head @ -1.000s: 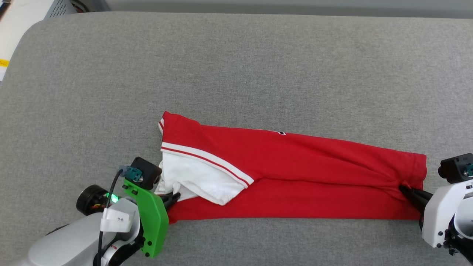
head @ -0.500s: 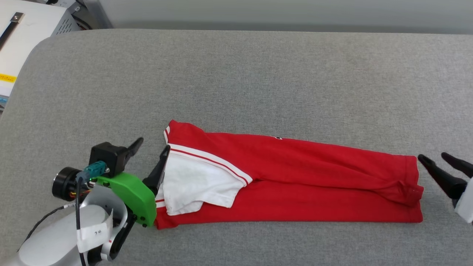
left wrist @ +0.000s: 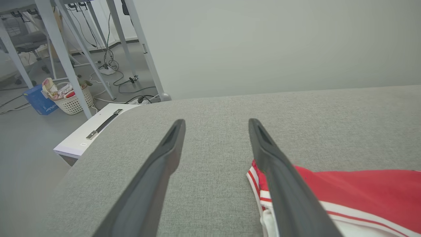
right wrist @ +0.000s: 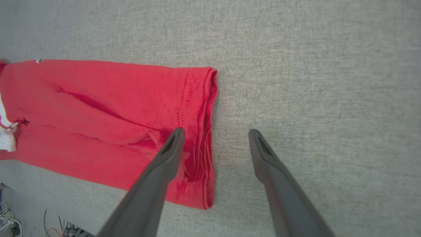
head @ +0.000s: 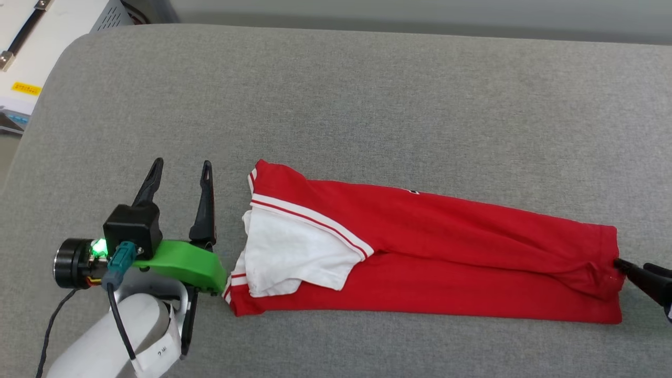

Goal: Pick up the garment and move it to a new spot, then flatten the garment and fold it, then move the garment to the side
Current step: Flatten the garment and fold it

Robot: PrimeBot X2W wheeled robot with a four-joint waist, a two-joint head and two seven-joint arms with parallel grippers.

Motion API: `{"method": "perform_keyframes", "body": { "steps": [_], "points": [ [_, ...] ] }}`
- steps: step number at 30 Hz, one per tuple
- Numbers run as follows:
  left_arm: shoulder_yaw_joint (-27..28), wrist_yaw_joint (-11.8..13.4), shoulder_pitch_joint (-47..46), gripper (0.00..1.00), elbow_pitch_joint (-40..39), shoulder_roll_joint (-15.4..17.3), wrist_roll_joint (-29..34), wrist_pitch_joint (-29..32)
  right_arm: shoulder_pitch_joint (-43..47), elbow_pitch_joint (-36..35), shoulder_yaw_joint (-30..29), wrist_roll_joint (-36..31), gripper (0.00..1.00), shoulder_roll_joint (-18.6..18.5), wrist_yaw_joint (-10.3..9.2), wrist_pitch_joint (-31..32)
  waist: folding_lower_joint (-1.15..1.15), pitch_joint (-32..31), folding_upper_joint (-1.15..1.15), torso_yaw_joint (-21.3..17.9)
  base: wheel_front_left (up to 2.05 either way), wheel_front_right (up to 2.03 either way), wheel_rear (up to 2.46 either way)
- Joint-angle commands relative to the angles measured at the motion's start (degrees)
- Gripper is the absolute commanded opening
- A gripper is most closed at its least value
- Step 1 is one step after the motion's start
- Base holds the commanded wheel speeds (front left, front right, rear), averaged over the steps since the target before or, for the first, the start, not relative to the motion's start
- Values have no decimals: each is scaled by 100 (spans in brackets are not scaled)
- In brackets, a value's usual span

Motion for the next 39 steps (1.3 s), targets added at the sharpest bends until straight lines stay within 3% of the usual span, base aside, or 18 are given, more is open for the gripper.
{"method": "perform_keyframes", "body": {
  "steps": [1,12,18,19,20,21,39],
  "points": [
    [151,19,180,100,-11,-105,163,-32,-98,57,45,-33,100,70,-4,24,0,78,0,73,0,0,0],
    [1659,-519,1133,100,10,-1246,1465,-33,-414,498,743,-74,100,511,-4,93,0,243,0,228,0,0,0],
    [2126,-1021,1411,100,142,-1802,2026,-33,-407,571,1127,-35,100,522,-4,114,0,199,0,230,0,0,0],
    [2197,-1118,1433,100,198,-1894,2125,-33,-401,590,1155,-29,58,504,-4,89,0,177,0,228,0,0,0],
    [2257,-1189,1454,100,237,-1962,2196,-33,-400,609,1165,-22,24,483,-4,63,0,160,0,221,0,0,0],
    [2340,-1268,1482,100,268,-2038,2282,-33,-400,634,1172,-28,0,442,-4,26,0,133,0,211,0,0,0],
    [3135,-2052,1781,100,410,-2628,3244,-33,-843,1313,394,-325,0,-672,-4,-110,0,-158,0,139,0,0,0]
  ]
}}
